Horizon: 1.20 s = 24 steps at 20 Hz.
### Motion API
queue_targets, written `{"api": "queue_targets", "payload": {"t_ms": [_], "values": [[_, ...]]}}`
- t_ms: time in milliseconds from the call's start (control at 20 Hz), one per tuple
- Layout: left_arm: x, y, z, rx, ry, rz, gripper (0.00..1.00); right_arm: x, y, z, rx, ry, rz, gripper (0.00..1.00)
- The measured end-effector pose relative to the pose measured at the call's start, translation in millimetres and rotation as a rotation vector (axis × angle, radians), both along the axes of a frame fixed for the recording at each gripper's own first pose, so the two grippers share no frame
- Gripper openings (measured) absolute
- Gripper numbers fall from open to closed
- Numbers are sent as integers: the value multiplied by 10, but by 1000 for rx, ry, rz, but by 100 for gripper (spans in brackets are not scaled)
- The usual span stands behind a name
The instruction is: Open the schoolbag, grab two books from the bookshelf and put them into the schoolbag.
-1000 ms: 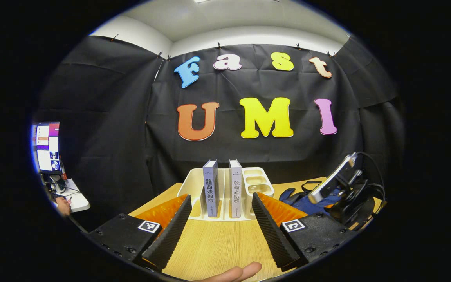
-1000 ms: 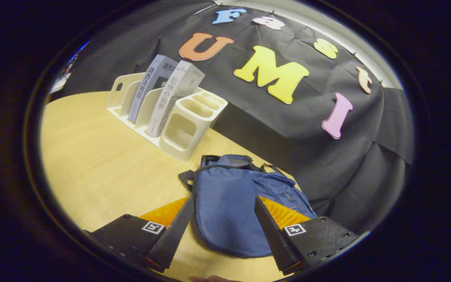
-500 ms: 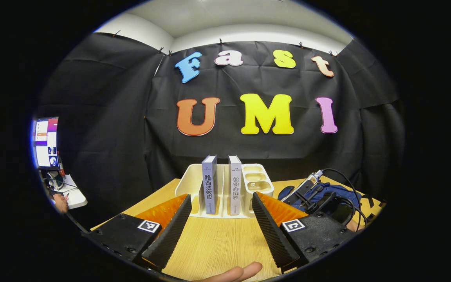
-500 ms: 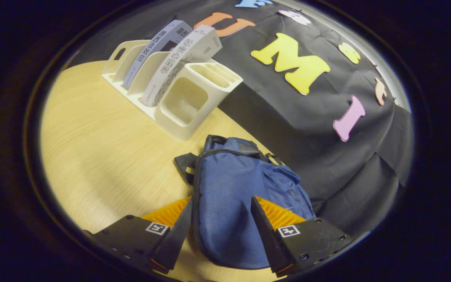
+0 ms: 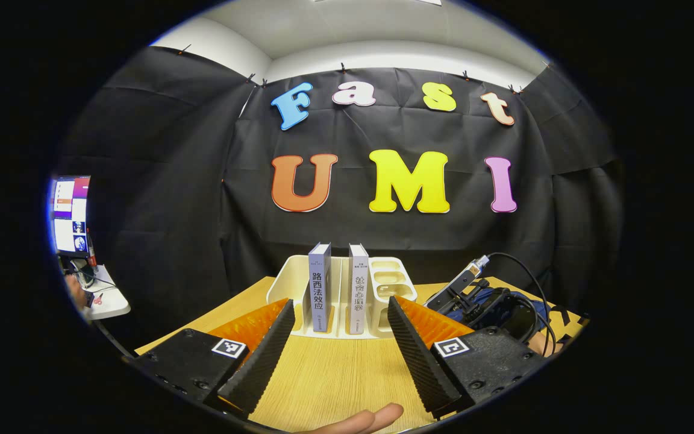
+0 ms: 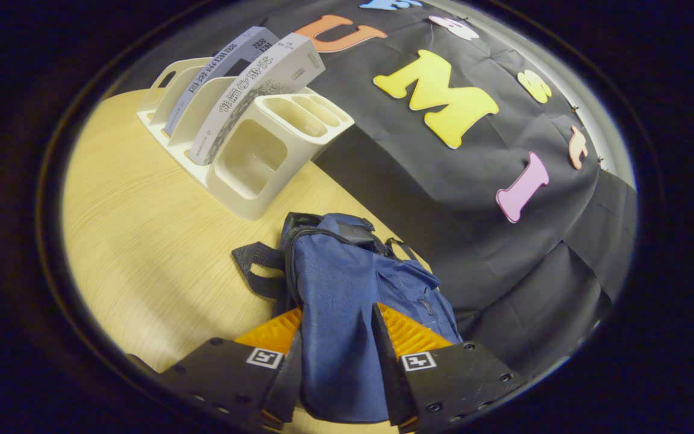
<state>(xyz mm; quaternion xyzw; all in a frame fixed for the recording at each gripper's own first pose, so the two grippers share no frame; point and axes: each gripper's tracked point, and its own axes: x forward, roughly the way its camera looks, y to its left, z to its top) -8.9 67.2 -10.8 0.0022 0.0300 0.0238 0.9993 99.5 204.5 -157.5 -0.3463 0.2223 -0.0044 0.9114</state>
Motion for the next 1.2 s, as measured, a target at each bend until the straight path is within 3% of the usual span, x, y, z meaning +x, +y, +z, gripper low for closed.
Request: {"api": "queue_targets", "payload": {"t_ms": [50,100,150,250,550,750,1200], "values": [[-5,-2,17,4,-3,-1,97,-14,16,29,15,-1,5,33],[-26,-19,30,7,-8,-4,97,7,-29,116,20,-23,-13,32],[-29,-39,49,9,-13,-9,97,16,-29,187,37,-36,-3,14],[-42,-72,64,12,-20,-20,97,50,-137,300,66,-47,-9,7],[-1,-84,-22,18,-4,-26,97,145,-429,732,199,-36,-17,4],[81,-102,-122,-45,40,-40,98,233,-661,1040,256,-53,13,4],[326,44,-246,-43,125,29,98,468,-1280,1514,378,-64,45,4]]}}
